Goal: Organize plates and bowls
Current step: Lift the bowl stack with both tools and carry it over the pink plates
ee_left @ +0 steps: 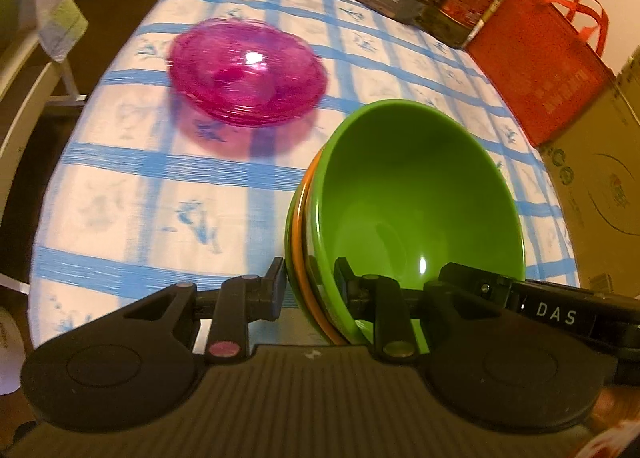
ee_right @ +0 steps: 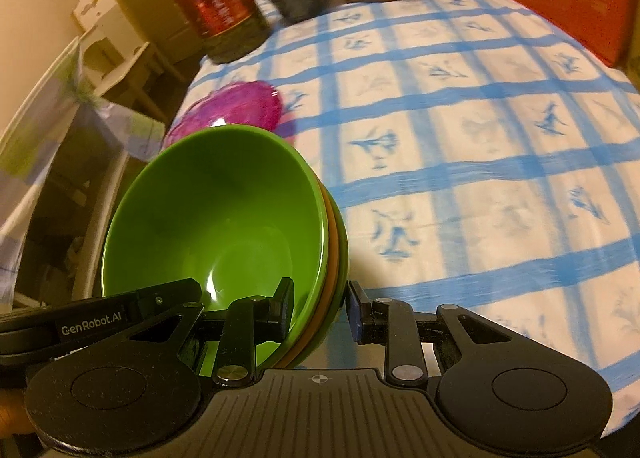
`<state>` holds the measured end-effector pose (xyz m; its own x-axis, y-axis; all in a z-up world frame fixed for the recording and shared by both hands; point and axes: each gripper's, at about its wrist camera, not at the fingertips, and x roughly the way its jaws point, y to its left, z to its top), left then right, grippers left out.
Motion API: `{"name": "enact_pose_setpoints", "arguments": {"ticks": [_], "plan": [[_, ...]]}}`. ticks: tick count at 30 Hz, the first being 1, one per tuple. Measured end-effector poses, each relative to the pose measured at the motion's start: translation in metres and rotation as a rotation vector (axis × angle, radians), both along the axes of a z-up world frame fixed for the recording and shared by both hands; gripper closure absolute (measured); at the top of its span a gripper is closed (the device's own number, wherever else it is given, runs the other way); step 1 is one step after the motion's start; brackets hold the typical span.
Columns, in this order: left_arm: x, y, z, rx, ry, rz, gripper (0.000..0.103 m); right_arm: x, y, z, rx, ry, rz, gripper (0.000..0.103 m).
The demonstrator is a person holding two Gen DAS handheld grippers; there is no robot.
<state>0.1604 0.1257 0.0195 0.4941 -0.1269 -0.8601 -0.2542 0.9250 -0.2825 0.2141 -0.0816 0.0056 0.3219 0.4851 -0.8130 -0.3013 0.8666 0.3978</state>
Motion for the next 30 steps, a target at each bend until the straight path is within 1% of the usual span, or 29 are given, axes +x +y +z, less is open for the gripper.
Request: {"name": "enact_pose_setpoints", "arguments": {"ticks": [9,14,18,23,30], "plan": [[-0.002,0.027,0.005,0.005,0.004,0.042,0.081,0.006,0.032,0.005,-0.009,-0.012,0.044,0.075],[0.006,0.038,0.015,0.014,-0.003,0.053,0.081,0.015,0.044,0.013,-0.001,-0.018,0.050,0.075],[0.018,0.048,0.027,0.022,-0.013,0.062,0.081,0.026,0.055,0.023,0.003,-0.032,0.061,0.075],[0.040,0.058,0.043,0.035,-0.035,0.064,0.081,0.052,0.064,0.035,0.025,-0.026,0.058,0.075],[0.079,0.070,0.052,0.052,-0.036,0.060,0.081,0.090,0.084,0.047,0.022,-0.054,0.067,0.075]]}}
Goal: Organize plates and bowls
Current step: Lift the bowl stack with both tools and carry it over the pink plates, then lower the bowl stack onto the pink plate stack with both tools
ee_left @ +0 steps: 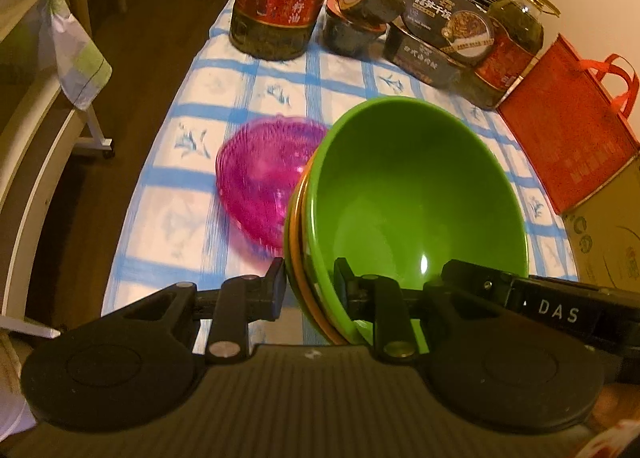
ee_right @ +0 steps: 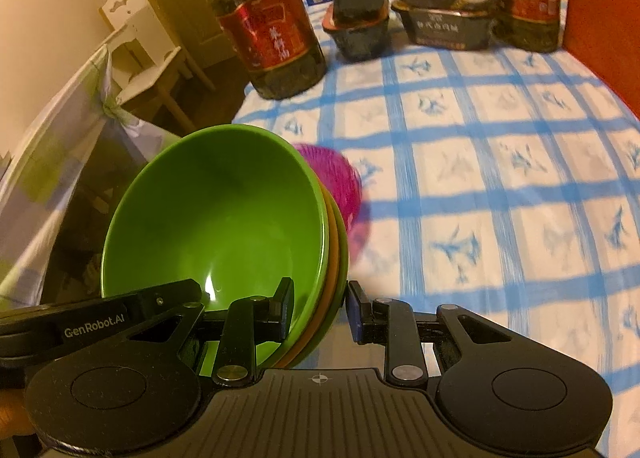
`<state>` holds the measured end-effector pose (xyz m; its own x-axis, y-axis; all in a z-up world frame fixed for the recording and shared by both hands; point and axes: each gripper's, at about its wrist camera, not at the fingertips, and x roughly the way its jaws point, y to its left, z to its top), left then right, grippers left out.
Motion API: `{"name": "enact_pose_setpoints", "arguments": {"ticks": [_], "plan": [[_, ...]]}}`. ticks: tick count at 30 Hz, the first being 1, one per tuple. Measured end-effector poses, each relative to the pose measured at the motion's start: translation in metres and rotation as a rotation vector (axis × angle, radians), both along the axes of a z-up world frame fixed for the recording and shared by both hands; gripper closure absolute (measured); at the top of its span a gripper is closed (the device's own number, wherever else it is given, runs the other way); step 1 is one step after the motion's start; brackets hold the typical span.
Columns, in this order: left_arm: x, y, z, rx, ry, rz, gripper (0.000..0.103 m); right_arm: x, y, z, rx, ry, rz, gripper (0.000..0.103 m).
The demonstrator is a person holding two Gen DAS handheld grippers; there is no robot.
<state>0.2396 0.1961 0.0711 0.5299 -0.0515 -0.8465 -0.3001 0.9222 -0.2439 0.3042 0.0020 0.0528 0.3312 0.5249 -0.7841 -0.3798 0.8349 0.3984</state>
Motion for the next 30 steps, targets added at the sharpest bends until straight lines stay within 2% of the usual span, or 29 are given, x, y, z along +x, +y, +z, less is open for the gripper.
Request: {"name": "enact_pose_setpoints", "arguments": {"ticks": [7,14,30], "plan": [[0.042,0.024,0.000,0.002,-0.002,0.017,0.081,0.045,0.022,-0.003,0.010,0.020,0.011,0.075],[0.076,0.043,-0.016,-0.003,0.023,0.029,0.080,0.081,0.041,-0.023,0.003,0.062,0.025,0.075],[0.100,0.068,-0.065,-0.017,0.091,0.069,0.080,0.113,0.070,-0.072,-0.017,0.129,0.042,0.075]]}}
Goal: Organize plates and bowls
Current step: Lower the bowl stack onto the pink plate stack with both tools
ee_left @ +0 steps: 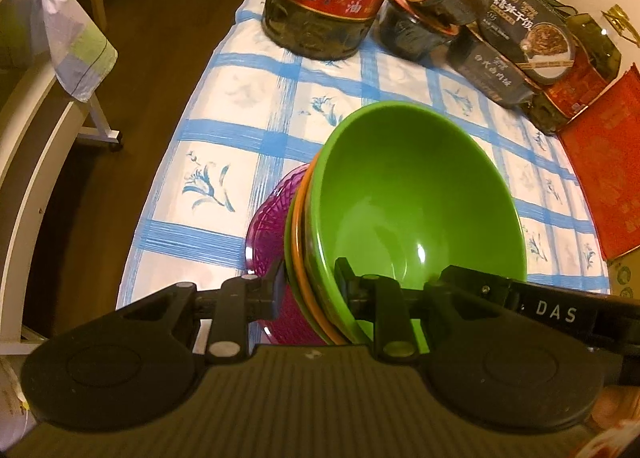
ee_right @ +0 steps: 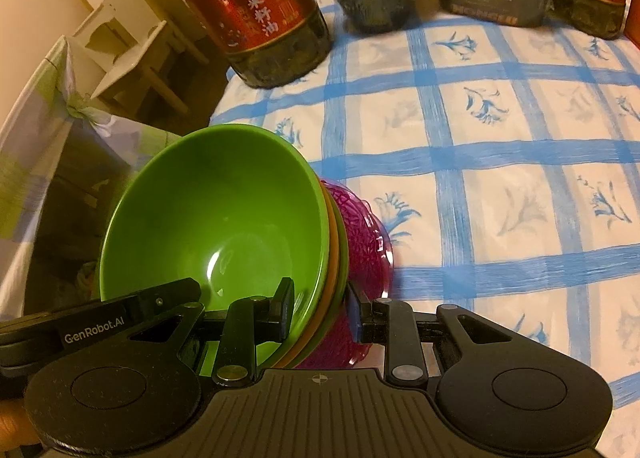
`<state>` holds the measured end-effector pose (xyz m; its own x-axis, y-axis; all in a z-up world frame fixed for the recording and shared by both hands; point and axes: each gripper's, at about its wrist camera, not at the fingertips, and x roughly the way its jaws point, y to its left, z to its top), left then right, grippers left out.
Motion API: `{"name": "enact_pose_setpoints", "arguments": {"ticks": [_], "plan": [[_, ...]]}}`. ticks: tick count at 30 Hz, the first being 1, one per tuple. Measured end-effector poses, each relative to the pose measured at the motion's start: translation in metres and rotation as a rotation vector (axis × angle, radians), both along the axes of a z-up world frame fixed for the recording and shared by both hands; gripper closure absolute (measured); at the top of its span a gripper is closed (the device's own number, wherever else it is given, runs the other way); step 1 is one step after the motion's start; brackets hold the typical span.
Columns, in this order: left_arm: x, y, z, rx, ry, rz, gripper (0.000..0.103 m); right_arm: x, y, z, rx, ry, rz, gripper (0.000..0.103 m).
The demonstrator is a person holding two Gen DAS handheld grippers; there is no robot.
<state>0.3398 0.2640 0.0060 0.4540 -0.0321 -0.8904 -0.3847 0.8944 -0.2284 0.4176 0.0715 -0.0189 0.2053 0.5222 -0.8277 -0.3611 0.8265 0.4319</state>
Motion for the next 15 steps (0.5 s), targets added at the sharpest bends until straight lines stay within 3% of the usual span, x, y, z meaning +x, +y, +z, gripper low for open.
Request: {"name": "enact_pose_setpoints", "arguments": {"ticks": [15], "plan": [[-0.0010,0.0010,-0.0066,-0.012,-0.037,0.000,0.078,-0.0013,-0.0020,-0.0122,0.011,-0.009,0.016,0.075]]}}
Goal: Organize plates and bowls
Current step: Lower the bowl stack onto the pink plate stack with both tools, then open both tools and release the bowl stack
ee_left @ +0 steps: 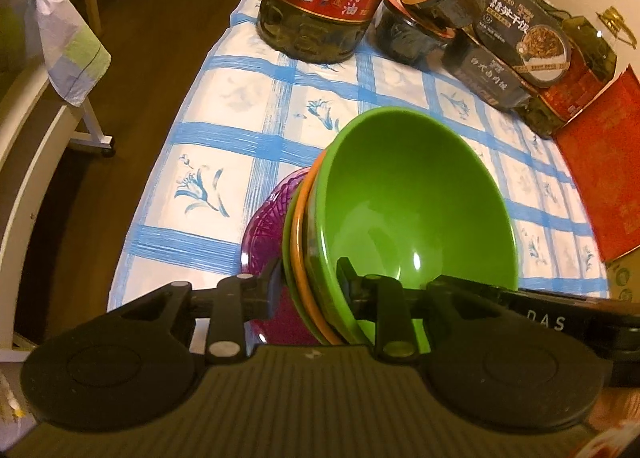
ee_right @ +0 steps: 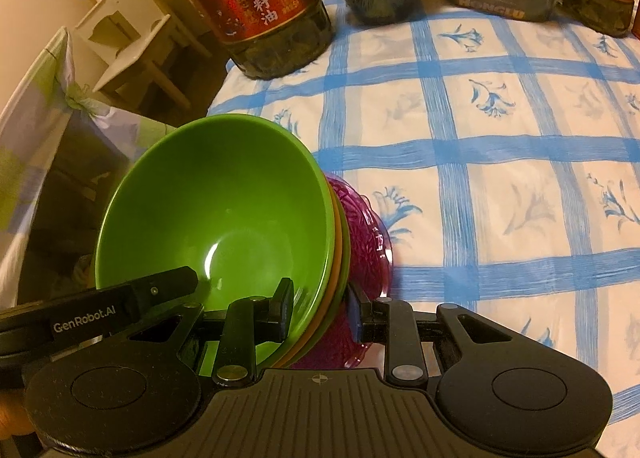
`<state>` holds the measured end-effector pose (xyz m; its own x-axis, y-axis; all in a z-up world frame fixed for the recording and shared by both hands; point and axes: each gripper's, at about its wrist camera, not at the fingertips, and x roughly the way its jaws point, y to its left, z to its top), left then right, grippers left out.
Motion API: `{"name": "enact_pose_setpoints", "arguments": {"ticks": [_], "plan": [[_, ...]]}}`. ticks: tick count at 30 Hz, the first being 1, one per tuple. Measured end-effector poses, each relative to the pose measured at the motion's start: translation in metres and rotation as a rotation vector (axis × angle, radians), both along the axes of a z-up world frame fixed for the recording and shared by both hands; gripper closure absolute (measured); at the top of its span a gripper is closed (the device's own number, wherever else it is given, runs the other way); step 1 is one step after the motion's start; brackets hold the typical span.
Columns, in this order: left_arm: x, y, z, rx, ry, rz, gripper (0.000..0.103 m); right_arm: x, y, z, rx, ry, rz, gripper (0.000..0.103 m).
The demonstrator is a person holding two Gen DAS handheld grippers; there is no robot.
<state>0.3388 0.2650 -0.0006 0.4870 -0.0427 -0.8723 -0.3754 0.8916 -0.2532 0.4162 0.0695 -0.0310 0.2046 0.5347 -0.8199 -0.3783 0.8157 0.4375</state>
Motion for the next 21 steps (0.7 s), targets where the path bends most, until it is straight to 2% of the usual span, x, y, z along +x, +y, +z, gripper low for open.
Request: {"name": "enact_pose_setpoints", "arguments": {"ticks": [2,5,6,9,10,21], "plan": [[-0.001,0.002,0.000,-0.013,-0.005,0.013,0.078,0.000,0.000,0.000,0.001,-0.003,0.003,0.075],[-0.002,0.002,0.001,-0.007,-0.004,0.020,0.070,0.001,-0.001,0.001,0.010,0.002,0.005,0.073],[-0.004,0.002,0.001,-0.004,-0.006,0.020,0.067,0.001,-0.001,0.001,0.010,-0.001,0.006,0.069],[-0.010,0.004,0.006,0.001,-0.023,0.040,0.059,-0.001,-0.006,0.004,0.027,-0.013,0.001,0.049],[-0.012,0.005,0.008,-0.002,-0.032,0.051,0.056,-0.002,-0.007,0.005,0.030,-0.017,0.000,0.048],[-0.036,0.002,0.029,-0.017,-0.099,0.075,0.047,-0.021,-0.017,0.023,0.068,-0.046,0.011,0.045]]}}
